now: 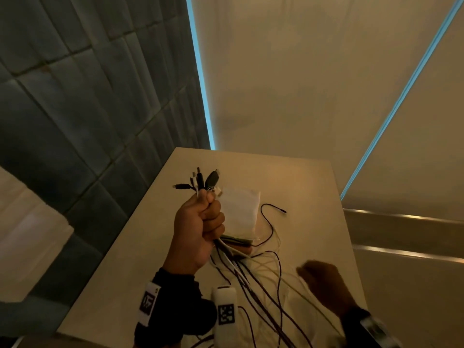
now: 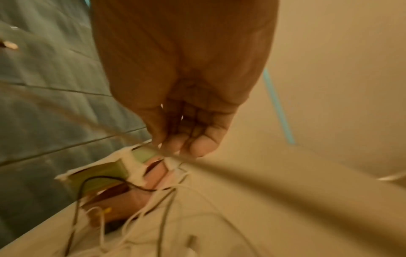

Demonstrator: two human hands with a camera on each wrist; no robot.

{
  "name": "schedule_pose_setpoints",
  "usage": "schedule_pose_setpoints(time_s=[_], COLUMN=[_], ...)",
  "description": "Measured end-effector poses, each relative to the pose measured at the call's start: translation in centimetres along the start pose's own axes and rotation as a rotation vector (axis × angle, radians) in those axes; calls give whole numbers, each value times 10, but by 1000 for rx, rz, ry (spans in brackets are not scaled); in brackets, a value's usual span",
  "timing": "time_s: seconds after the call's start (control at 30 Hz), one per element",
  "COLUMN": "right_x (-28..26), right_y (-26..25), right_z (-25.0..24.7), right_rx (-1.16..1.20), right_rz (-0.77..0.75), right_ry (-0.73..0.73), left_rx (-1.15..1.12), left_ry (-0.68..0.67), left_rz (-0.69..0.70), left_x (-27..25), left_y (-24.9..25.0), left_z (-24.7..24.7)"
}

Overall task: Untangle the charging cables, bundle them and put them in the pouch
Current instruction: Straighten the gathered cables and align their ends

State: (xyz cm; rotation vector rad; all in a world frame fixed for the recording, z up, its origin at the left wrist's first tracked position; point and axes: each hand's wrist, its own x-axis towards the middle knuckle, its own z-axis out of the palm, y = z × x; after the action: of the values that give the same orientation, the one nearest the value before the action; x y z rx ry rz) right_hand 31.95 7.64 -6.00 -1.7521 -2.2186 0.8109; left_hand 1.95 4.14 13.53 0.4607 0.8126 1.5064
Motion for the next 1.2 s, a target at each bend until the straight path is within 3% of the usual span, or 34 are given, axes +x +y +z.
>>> schedule_pose_setpoints(time_s=[0.07,0.17,0.37,0.63,0.77,0.9,1.03,1.13,1.2], right_x=[37,75,82,76,74,69,55,41,34], right_y=[-62,-93,-106,-98,-92,-97,-133,-174,-190], right_z=[13,40,89,110,101,67,16,-17,-29], right_rx=[-6,-97,-145,-357,-394,-155,409,695,722], right_rz=[-169,-228,-278,-207,-268,-283,-308,-371,-421], right_ry=[-27,-136,-297,-277,-202,-91,20,69,61], left_rx=[-4,0,14,60,133,205,392,536,633], left_ry=[8,32,66,89,164,235,263,199,144], left_rz=[-5,-8,2,11,41,38,38,38,43], left_x=[1,2,0,0,4,9,17,17,14], left_y=[2,4,4,1,-5,-18,-35,-45,-47], left_z=[-3,-9,-21,-31,-36,-38,-33,-21,-10])
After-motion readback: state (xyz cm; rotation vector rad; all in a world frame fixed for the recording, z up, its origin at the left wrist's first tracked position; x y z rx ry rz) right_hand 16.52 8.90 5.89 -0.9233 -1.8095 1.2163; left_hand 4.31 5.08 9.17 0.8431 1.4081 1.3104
